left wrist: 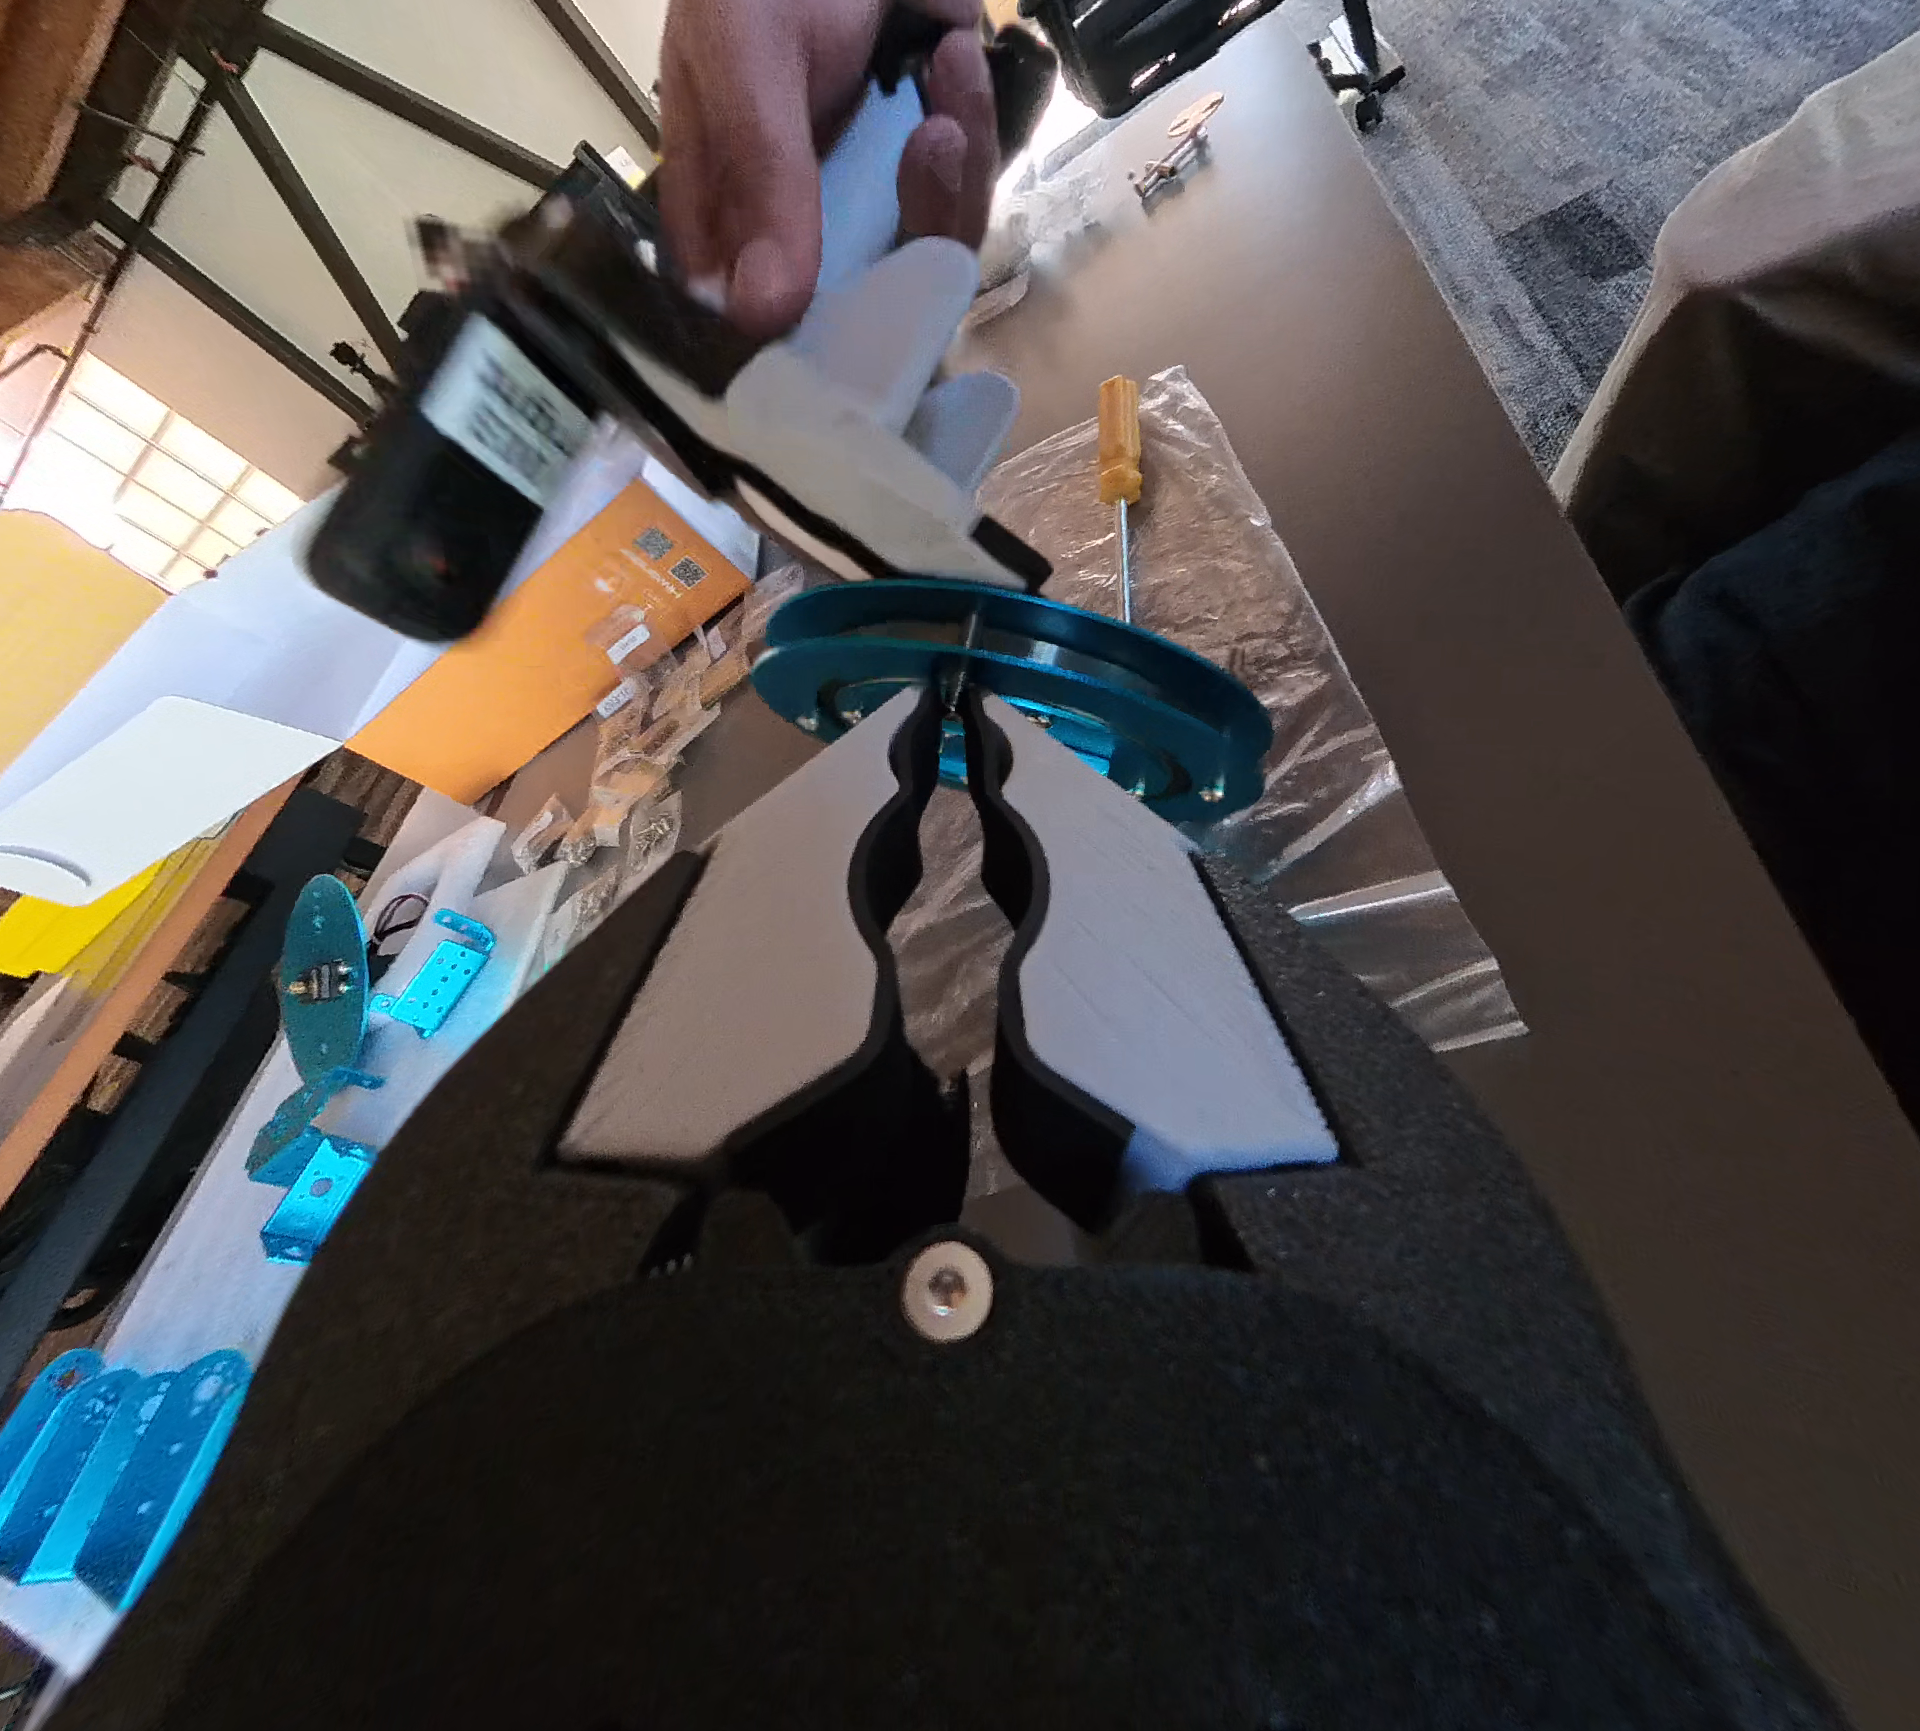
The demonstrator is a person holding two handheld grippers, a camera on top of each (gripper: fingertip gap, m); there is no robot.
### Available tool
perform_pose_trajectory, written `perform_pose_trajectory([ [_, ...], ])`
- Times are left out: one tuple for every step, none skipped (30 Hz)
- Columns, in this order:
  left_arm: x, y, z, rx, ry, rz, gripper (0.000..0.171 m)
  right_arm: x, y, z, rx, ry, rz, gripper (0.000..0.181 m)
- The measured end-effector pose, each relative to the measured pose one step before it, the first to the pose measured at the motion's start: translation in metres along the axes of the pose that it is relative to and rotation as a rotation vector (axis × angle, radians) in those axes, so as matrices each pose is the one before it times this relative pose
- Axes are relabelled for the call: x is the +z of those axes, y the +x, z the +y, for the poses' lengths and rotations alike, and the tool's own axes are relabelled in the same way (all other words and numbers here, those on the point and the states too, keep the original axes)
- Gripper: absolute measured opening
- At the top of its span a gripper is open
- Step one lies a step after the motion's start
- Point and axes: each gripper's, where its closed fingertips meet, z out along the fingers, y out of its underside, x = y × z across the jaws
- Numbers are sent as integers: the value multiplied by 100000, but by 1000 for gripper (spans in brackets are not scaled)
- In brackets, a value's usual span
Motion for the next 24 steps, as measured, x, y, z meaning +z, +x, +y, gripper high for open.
perform_pose_trajectory([
  [-11, -165, 117, -306, -265, -504, 3, -265, 247, -96, -11344, 71, 13359, 15],
  [-43, -135, 85, -356, -279, -365, 3, -360, 322, -170, -10573, 20, 12991, 15],
  [-17, -67, 24, -525, -155, 30, 3, -322, 380, -122, -9448, -563, 11759, 11],
  [-9, -9, -54, 20, 163, -55, 3, -176, 150, -62, -8403, -1353, 8568, 5],
  [2, 48, -42, 439, -23, -15, 3, 6, 138, 57, -6811, -2491, 6675, 4],
  [-27, 79, -37, 554, -8, 112, 3, 52, -7, 74, -3892, -2592, 3822, 4],
  [-24, 141, -72, 579, 301, 476, 3, 106, -216, 145, 1782, -2440, -660, 4],
  [9, 219, -153, 221, 543, 694, 3, 144, -430, 246, 8394, -2182, -7489, 3],
  [60, 150, -95, 760, -4, -197, 3, 118, -461, 150, 13672, -7, -13316, 2],
  [50, -149, 57, 1304, -680, -1713, 3, -23, -360, -141, 16830, 2723, -17758, 3],
  [30, -384, 220, 735, -1155, -2086, 3, -177, -283, -410, 16037, 4234, -19439, 3],
  [-5, -259, 173, -688, -647, -368, 3, -99, -260, -320, 12765, 3023, -17957, 4],
  [-48, -29, 69, -991, 203, 640, 3, 114, -234, -46, 7745, 1175, -13213, 4],
  [-41, 158, -59, 297, 772, 615, 3, 247, 11, 257, 1467, -403, -4700, 5],
  [-4, 132, -67, 1075, 237, 5, 3, 202, 155, 213, -5419, -308, 2980, 5],
  [61, -29, 3, 526, -292, -184, 4, 57, 155, 6, -9983, 1058, 7887, 5],
  [64, -59, 21, -795, -123, 616, 4, -118, 169, -199, -12134, 2197, 10761, 6],
  [50, -77, 12, -1456, 218, 569, 4, -297, 154, -330, -12526, 2799, 11940, 6],
  [54, -232, 207, -884, -661, -204, 4, -309, 53, -187, -12513, 2190, 11556, 14],
  [-7, -262, 183, -1545, -298, 413, 4, -414, -98, -252, -10915, 3372, 10304, 24],
  [-22, -237, 207, -3466, -327, 1498, 4, -526, -160, -323, -9457, 4797, 9178, 34],
  [-47, -148, 141, -4756, -2, 2790, 4, -576, -43, -153, -9257, 5150, 9299, 39],
  [-52, -285, 130, -4636, 46, 1609, 4, -593, 285, 167, -9844, 4967, 11246, 36],
  [24, -316, 163, -4286, 71, 1020, 4, -570, 208, 361, -9521, 4962, 10646, 35],
])
